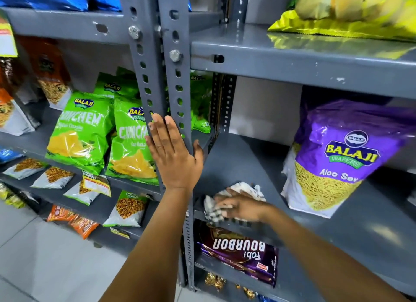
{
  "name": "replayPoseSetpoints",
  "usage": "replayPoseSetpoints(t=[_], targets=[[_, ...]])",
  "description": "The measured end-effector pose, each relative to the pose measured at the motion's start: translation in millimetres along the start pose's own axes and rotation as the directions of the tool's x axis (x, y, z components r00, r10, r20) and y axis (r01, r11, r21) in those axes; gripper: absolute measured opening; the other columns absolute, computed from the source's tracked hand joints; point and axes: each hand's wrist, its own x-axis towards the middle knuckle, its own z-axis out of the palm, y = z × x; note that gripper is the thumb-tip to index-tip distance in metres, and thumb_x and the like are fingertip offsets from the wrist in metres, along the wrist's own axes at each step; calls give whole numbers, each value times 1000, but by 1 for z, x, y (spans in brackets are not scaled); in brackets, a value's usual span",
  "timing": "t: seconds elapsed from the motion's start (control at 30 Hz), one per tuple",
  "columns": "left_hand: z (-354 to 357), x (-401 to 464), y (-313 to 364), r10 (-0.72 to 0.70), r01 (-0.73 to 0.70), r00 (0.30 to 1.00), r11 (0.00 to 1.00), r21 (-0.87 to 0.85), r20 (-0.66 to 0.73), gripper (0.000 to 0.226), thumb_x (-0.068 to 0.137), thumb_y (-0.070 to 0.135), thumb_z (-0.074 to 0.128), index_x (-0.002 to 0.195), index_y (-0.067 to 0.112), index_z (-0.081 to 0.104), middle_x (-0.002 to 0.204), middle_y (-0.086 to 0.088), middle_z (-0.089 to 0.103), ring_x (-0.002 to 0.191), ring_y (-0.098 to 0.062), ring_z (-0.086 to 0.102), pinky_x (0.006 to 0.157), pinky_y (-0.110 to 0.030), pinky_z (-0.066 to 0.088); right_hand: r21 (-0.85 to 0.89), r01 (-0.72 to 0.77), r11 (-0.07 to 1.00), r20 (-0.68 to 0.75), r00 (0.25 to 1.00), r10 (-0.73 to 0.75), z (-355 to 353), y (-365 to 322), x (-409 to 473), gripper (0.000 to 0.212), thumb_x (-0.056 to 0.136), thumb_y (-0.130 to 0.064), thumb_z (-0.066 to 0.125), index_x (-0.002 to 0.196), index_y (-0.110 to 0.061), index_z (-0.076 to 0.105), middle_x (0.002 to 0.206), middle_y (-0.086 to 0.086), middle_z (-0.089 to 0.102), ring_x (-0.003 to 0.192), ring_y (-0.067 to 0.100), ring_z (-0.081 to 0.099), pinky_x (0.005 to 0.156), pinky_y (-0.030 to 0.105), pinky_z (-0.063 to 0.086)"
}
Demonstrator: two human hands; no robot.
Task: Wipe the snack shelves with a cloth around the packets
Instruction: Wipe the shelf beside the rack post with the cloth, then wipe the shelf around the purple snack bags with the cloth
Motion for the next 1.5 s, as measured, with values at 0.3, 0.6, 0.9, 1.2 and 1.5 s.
replayPoseSetpoints(t=[0.3, 0.6, 0.9, 1.2, 1.5], targets=[[-5, 3, 3, -46, 46, 998, 999, -9, 49, 82, 80, 29, 58, 140, 5, 7, 142, -32, 26, 133, -39, 13, 112, -43, 4, 194, -97, 976, 54, 995, 88, -57, -7, -72, 39, 95, -9, 47, 133, -11, 45, 124, -4, 58, 106, -7, 52, 102, 14, 38], [-14, 3, 7, -104, 104, 983, 995, 9, 149, 79, 82, 27, 56, 139, -9, 14, 144, -35, 20, 134, -44, 16, 112, -46, 6, -148, -185, 972, -61, 982, 178, 19, -15, -28, 66, 90, -51, 44, 145, -41, 8, 159, -11, -3, 147, 20, -7, 119, 46, -2], [-38, -41, 68, -147, 150, 914, 988, 21, 379, 78, 80, 25, 49, 139, -9, 12, 145, -37, 14, 135, -45, 9, 108, -54, 5, -68, -240, 968, -244, 945, 217, 46, 34, -137, 64, 91, -29, 50, 143, -44, 14, 159, -14, 4, 147, 15, 1, 117, 41, 4], [20, -164, 154, 50, -136, 409, 991, 7, 911, 68, 90, 45, 2, 145, 4, 7, 155, -14, 0, 141, -27, -3, 112, -44, -2, -16, -366, 930, -400, 855, 330, 57, 97, -218, 67, 92, -12, 43, 139, -52, 17, 156, -24, 11, 145, 8, 9, 101, 21, 6], [37, -174, 163, -37, -65, 447, 995, 73, 894, 83, 75, 48, -5, 144, 11, 23, 153, -8, 21, 139, -23, 18, 110, -45, 15, 588, -104, 802, -228, 930, 288, -15, 129, -266, 42, 81, 11, 52, 113, -12, 65, 104, 8, 73, 93, 16, 69, 93, 29, 51]])
